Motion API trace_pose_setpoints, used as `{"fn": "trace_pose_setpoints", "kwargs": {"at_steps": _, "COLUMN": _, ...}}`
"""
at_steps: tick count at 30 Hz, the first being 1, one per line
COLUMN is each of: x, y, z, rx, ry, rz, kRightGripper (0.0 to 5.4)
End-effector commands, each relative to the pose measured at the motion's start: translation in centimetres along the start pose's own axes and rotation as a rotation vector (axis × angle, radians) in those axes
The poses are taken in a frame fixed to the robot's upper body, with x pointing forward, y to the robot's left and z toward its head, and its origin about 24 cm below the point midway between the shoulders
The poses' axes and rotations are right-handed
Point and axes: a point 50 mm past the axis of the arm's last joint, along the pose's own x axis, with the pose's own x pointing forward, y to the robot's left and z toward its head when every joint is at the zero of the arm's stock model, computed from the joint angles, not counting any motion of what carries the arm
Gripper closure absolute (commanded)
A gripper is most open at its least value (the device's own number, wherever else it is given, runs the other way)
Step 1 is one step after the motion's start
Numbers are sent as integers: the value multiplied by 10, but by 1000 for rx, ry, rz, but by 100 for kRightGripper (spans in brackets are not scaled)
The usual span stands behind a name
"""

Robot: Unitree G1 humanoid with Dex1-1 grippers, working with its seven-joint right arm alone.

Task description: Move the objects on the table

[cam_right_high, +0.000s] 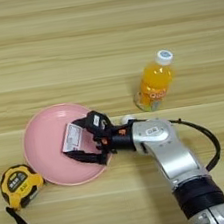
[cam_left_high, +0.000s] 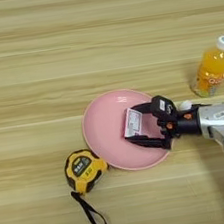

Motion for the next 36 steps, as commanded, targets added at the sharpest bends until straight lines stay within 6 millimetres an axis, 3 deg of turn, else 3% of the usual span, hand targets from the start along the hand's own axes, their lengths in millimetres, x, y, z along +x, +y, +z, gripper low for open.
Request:
{"fn": "trace_pose_setpoints", "kwargs": {"at_steps": 1, "x": -6, "y": -18, "z": 27, "rx": -107, "ry": -41, "rz": -53, "kRightGripper": 97}}
{"fn": "trace_pose_setpoints", "kwargs": {"at_steps": 10, "x": -7, "y": -20, "z": 31, "rx": -110, "ry": -61, "rz": -66, "kRightGripper": 3}}
{"fn": "trace_pose_setpoints", "kwargs": {"at_steps": 25, "x": -34, "y": -43, "z": 75, "rx": -236, "ry": -150, "rz": -164, "kRightGripper": 3}}
{"fn": "trace_pose_setpoints", "kwargs": {"at_steps": 36, "x": -62, "y": -50, "z": 56, "rx": -168, "ry": -45, "rz": -186, "kRightGripper": 3}}
